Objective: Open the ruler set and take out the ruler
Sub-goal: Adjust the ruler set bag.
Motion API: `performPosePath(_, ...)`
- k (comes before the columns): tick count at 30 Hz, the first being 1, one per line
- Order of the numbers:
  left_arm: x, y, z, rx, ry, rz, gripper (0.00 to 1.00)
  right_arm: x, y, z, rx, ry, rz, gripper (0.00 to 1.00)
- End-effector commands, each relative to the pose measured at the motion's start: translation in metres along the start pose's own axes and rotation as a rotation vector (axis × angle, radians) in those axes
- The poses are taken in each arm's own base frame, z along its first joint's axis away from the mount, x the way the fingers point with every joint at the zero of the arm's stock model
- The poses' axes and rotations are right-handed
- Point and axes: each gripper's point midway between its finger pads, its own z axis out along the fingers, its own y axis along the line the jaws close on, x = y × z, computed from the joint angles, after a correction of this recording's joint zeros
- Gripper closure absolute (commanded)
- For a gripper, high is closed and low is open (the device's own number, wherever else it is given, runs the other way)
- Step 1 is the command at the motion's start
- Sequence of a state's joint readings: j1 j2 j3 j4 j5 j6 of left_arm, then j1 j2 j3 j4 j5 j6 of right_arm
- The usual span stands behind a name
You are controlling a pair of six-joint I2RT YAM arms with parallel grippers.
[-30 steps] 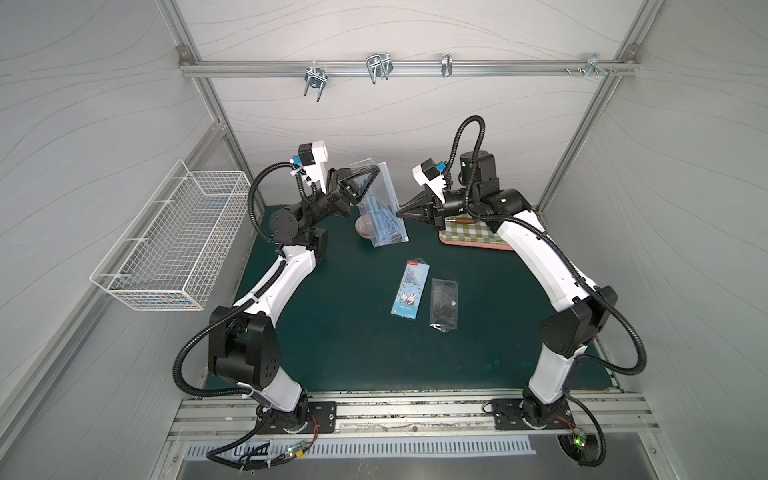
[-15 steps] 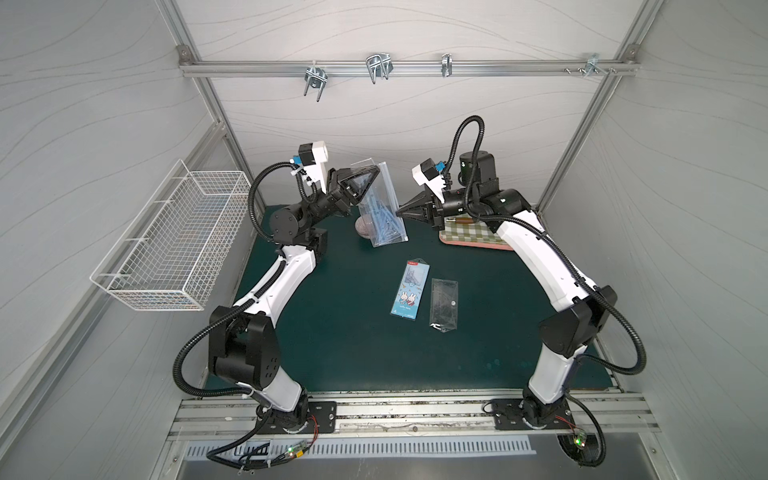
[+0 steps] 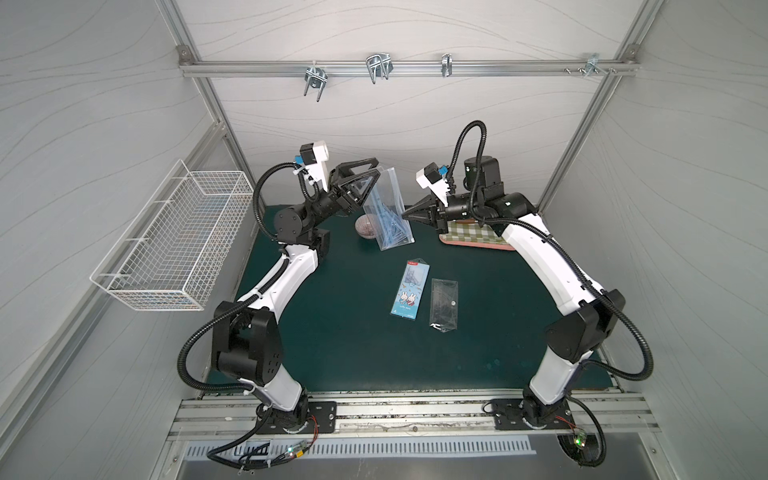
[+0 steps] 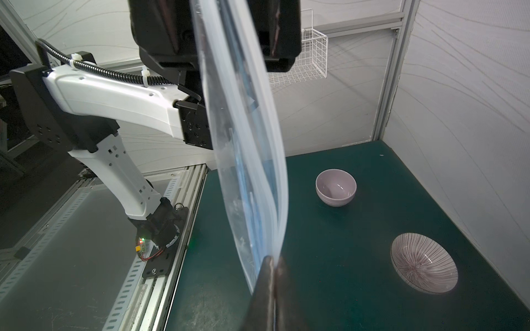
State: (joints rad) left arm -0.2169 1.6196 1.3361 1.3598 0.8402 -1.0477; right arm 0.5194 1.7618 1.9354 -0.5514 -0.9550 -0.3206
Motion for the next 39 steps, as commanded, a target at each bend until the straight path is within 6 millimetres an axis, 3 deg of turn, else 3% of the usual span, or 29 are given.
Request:
performPosePath(1,0.0,0.001,-0.002,0.012,-0.023,-0.011,0.39,-0.009,0.015,-0.014,0.009,-0.01,-0.016,1.0)
performPosePath(15,0.015,0.062,-0.035,-0.135,-0.038,-0.08,0.27,0.029,0.027,-0.04,0.093,0.031,0.078,1.0)
performPosePath(22,0.025,0.084,-0.051,-0.203,-0.04,-0.156,0.2,0.058,0.013,-0.046,0.204,0.12,0.167,1.0)
performPosePath(24,0.032,0.086,-0.052,-0.229,-0.002,-0.172,0.17,0.071,0.004,-0.046,0.255,0.152,0.208,1.0)
performPosePath(25,0.037,0.087,-0.054,-0.253,0.021,-0.179,0.06,0.078,-0.001,-0.046,0.279,0.169,0.226,1.0)
performPosePath(26,0.042,0.088,-0.056,-0.278,0.046,-0.181,0.01,0.083,-0.006,-0.047,0.302,0.181,0.244,1.0)
performPosePath(34,0.089,0.087,-0.081,-0.583,0.292,-0.173,0.0,0.115,-0.033,-0.041,0.429,0.259,0.334,1.0)
performPosePath(39,0.126,0.085,-0.094,-0.744,0.414,-0.228,0.0,0.134,-0.047,-0.026,0.476,0.294,0.388,1.0)
